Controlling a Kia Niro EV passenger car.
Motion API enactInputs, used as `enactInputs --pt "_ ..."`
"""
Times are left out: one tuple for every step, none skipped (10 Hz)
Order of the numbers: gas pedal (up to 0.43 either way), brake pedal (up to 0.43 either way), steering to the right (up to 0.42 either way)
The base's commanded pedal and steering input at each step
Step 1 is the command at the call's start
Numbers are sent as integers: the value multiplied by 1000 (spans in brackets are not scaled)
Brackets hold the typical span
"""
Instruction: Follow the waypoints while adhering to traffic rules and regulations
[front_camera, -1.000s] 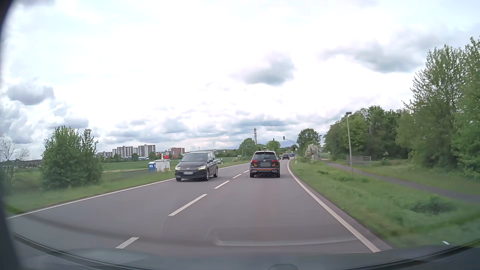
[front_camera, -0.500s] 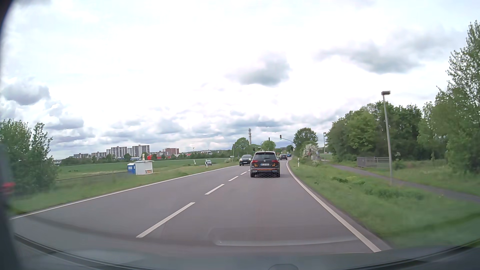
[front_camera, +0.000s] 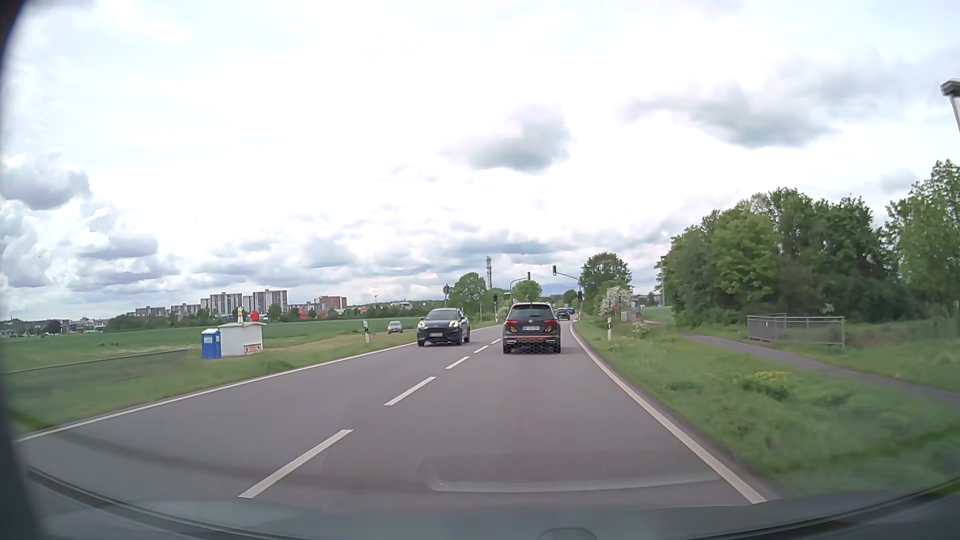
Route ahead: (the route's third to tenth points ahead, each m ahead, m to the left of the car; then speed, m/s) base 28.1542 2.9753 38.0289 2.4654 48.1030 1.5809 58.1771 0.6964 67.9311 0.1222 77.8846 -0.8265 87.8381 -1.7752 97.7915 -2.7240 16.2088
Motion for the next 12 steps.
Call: enactInputs --pt "177 0 9" --pt "177 0 8" --pt "177 0 8" --pt "177 0 8" --pt "177 0 8" --pt "177 0 7" --pt "189 0 7" --pt "189 0 7" --pt "189 0 7" --pt "197 0 7" --pt "197 0 7" --pt "197 0 7"
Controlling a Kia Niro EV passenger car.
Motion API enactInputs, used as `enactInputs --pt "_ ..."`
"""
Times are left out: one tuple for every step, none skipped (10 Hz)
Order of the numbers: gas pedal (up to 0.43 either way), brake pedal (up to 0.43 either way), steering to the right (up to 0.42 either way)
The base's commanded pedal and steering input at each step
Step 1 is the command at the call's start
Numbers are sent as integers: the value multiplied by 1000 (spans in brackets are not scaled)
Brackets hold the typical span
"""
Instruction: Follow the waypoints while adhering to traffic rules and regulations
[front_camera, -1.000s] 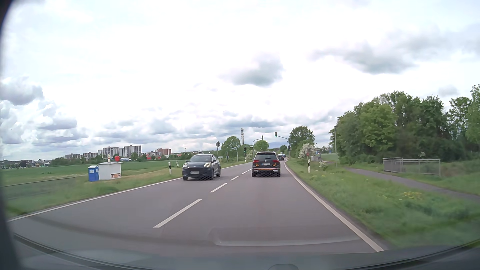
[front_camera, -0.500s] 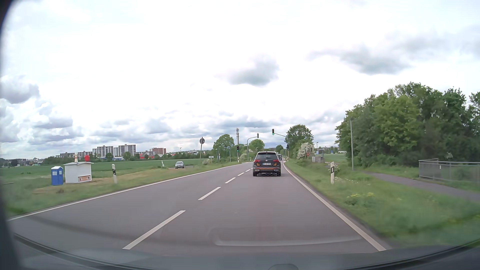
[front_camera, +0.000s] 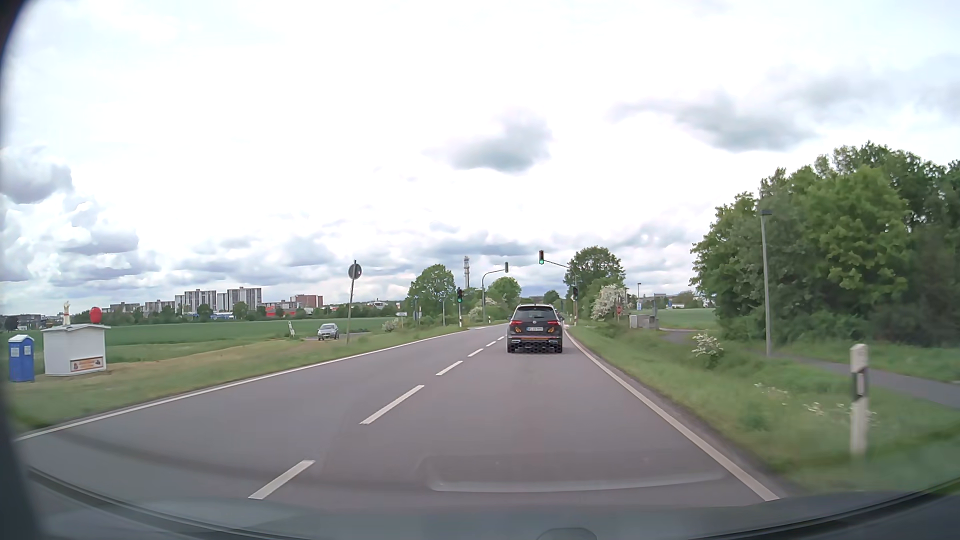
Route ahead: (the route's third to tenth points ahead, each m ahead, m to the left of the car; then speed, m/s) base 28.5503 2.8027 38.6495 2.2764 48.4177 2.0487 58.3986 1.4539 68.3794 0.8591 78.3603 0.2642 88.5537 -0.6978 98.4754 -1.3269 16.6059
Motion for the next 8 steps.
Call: enactInputs --pt "197 0 6" --pt "197 0 7" --pt "197 0 6" --pt "197 0 6" --pt "177 0 5" --pt "150 0 5" --pt "138 0 4" --pt "130 0 4"
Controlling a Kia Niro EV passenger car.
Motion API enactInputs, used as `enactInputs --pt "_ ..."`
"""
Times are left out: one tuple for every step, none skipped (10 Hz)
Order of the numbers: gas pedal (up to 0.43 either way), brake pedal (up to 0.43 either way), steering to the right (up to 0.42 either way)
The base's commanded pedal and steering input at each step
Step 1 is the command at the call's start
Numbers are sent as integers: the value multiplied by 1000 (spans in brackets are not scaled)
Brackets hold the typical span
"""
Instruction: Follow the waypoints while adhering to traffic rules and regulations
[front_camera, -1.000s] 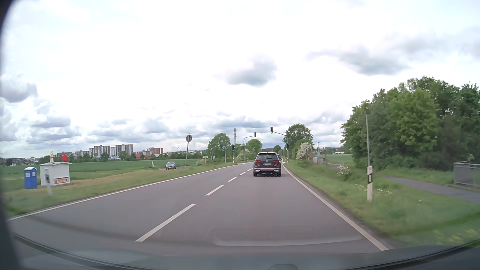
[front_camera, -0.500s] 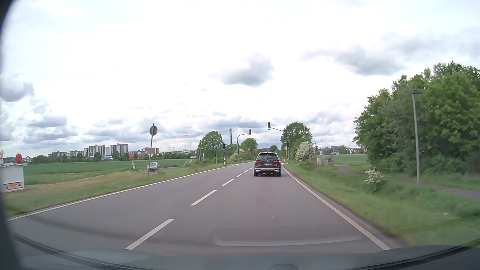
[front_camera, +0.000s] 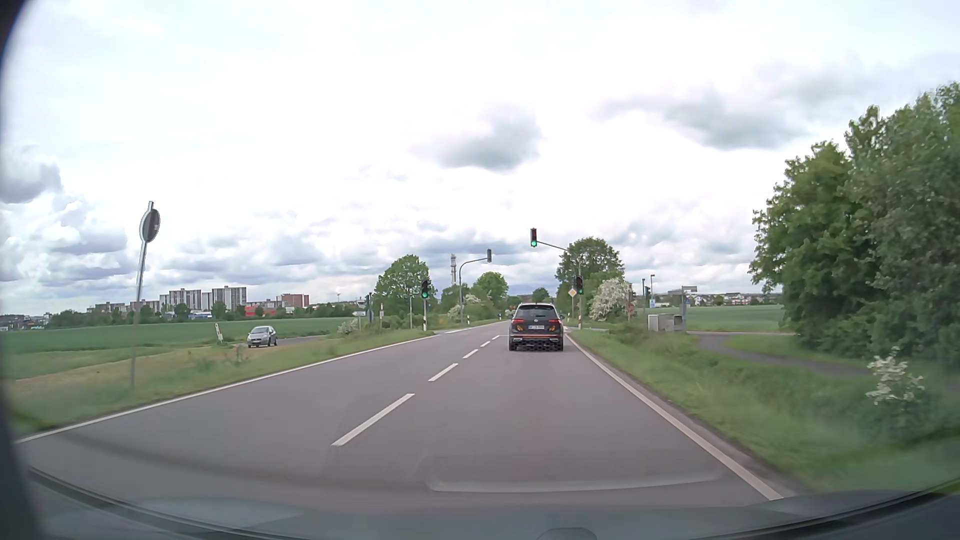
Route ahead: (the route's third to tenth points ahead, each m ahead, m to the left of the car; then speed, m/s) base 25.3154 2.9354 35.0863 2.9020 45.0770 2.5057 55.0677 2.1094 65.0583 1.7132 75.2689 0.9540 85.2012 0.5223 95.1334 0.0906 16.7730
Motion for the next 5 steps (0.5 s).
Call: enactInputs --pt "130 0 4" --pt "130 0 4" --pt "130 0 3" --pt "130 0 3" --pt "130 0 3"
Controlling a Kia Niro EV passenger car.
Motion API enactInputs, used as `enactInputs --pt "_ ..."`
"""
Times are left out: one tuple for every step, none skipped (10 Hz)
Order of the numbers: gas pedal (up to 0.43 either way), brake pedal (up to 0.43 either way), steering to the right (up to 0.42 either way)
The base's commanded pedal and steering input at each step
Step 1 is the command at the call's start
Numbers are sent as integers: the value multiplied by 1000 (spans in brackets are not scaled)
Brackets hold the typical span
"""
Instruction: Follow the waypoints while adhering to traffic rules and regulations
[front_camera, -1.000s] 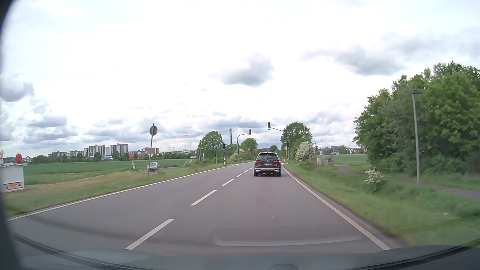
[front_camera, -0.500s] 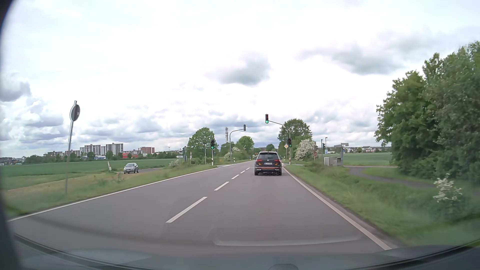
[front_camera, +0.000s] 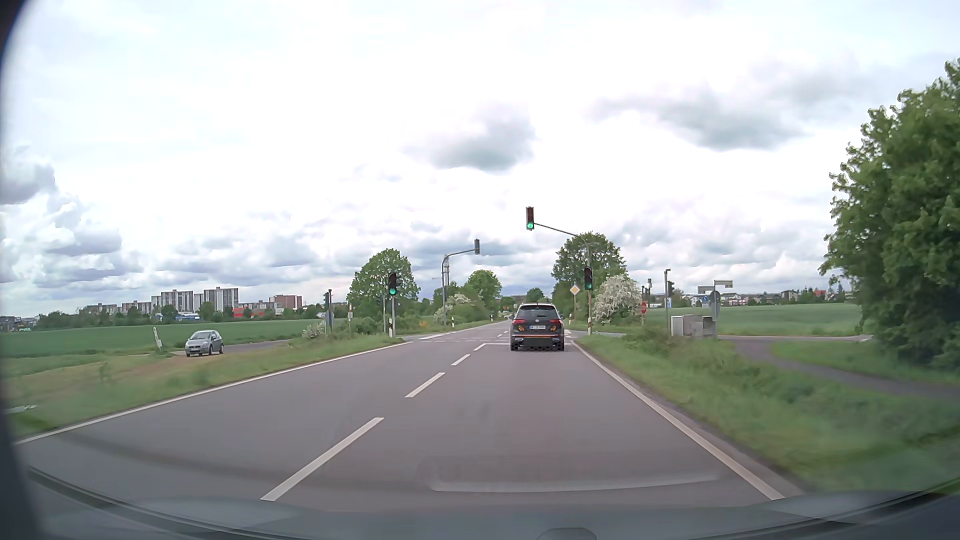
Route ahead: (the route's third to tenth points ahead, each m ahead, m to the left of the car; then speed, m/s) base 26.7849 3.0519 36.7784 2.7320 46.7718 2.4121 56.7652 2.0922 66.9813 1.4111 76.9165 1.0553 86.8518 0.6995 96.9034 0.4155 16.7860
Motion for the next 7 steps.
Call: enactInputs --pt "130 0 3" --pt "130 0 3" --pt "130 0 3" --pt "130 0 3" --pt "130 0 3" --pt "130 0 2" --pt "130 0 2"
